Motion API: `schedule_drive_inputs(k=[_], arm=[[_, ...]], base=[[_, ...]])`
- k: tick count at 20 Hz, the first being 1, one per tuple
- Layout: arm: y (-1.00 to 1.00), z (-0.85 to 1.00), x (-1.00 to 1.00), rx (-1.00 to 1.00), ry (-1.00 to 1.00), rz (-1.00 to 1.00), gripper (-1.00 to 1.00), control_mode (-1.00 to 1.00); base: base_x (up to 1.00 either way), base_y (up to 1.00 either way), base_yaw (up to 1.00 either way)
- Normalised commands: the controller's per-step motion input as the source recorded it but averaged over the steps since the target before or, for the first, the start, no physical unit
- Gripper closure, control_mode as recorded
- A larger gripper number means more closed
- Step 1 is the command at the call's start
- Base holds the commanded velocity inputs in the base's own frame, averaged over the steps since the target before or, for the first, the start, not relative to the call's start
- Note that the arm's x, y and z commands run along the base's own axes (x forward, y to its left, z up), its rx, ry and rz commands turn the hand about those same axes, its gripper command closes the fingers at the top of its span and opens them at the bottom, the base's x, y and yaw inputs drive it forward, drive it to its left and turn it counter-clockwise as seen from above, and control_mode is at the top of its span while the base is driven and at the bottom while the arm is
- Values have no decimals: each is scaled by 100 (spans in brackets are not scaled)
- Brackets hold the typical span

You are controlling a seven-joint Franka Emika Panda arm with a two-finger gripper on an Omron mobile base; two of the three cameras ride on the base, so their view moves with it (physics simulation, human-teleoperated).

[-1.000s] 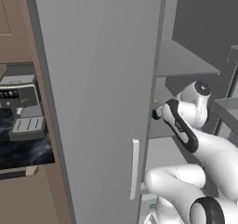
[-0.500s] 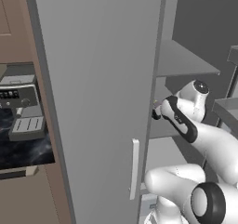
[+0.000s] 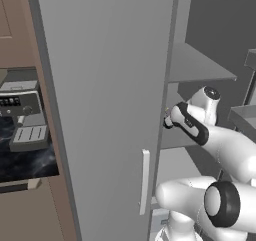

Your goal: Take the bell pepper, eggplant, and eggplant from the freezer and place them in the bowl on the counter.

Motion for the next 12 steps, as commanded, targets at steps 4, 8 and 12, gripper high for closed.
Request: schedule_drive_inputs(k=[4, 8, 12], arm=[[0, -20, 13, 7, 5, 2, -100, -100], [0, -17, 8, 6, 0, 1, -100, -100], [0, -11, 19, 5, 0, 1, -100, -100]], base=[[0, 0, 0], [0, 0, 0], [0, 0, 0]])
